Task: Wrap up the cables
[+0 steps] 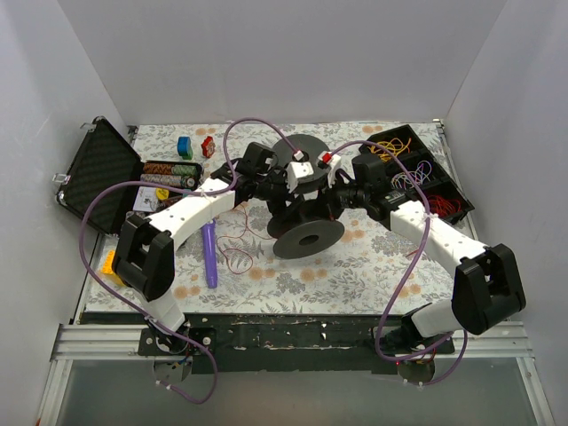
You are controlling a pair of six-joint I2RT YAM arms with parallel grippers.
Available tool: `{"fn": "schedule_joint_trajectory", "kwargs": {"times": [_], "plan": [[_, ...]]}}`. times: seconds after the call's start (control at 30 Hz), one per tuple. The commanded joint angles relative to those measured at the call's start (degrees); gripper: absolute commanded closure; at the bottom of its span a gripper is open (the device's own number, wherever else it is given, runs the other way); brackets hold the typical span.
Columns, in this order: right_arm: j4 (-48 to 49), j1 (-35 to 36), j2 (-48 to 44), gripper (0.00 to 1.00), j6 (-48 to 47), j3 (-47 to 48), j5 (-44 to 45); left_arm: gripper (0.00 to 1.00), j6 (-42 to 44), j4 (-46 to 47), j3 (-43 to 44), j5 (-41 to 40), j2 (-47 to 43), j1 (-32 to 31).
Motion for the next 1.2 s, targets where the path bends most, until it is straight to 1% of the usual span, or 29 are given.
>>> {"fn": "schedule_joint_trajectory", "kwargs": {"times": [0.0, 0.13, 0.2, 0.3, 0.37, 0.43, 0.5, 0.57, 0.77, 0.83, 0.87, 0.93, 1.0, 1.1, 1.17], "plan": [[2.8, -0.1, 1.0, 0.99, 1.0, 1.1, -1.2, 0.33, -2.0, 2.8, -1.6, -2.0, -3.1, -1.3], [3.3, -0.1, 1.4, 0.99, 1.5, 0.9, -1.2, 0.48, -3.5, 3.9, -2.3, -2.2, -3.2, -1.3], [3.3, -0.1, 1.5, 0.99, 1.5, 0.7, -1.1, 0.49, -3.6, 3.9, -2.9, -1.7, -3.3, -1.3], [3.5, -0.1, 1.7, 0.99, 1.6, 0.9, -0.9, 0.57, -4.2, 3.9, -3.3, -1.6, -3.1, -1.4], [3.6, -0.1, 1.7, 0.99, 1.6, 0.8, -0.7, 0.70, -4.5, 4.0, -3.4, -1.7, -3.1, -1.4], [3.5, -0.1, 1.8, 0.99, 1.6, 0.6, -0.4, 0.78, -4.9, 4.5, -3.6, -1.8, -3.2, -1.4], [3.3, -0.1, 1.6, 0.99, 1.6, 0.5, 0.0, 0.92, -5.1, 4.6, -3.5, -2.0, -3.2, -1.4], [3.3, -0.1, 1.1, 0.99, 1.6, 0.1, 0.3, 1.00, -5.5, 4.6, -3.4, -2.0, -3.4, -1.4], [3.2, -0.1, 0.1, 0.99, 2.8, -0.2, 1.7, 1.00, -6.3, 4.1, -3.8, -0.7, -3.9, -1.4], [3.1, -0.1, 0.3, 0.99, 2.8, -0.1, 1.7, 0.76, -6.8, 3.9, -3.1, -0.5, -3.9, -1.4], [3.0, -0.1, 0.5, 0.99, 2.9, -0.2, 1.8, 0.72, -7.3, 3.9, -2.7, -0.5, -3.8, -1.4], [3.5, -0.1, 0.5, 0.99, 3.2, -0.8, 2.0, 0.58, -9.2, 4.7, -2.2, -0.5, -3.6, -1.4], [4.5, -0.1, 0.4, 0.99, 4.0, -1.6, 1.9, 0.52, -10.1, 5.5, -1.9, 0.3, -3.6, -1.5], [5.9, -0.1, 0.2, 0.99, 5.1, -2.4, 1.6, 0.51, -10.2, 6.8, -3.0, 0.6, -3.3, -1.8], [6.6, -0.1, 0.0, 0.99, 5.6, -2.7, 1.5, 0.51, -9.1, 7.7, -4.6, -1.1, -2.9, -2.0]]}}
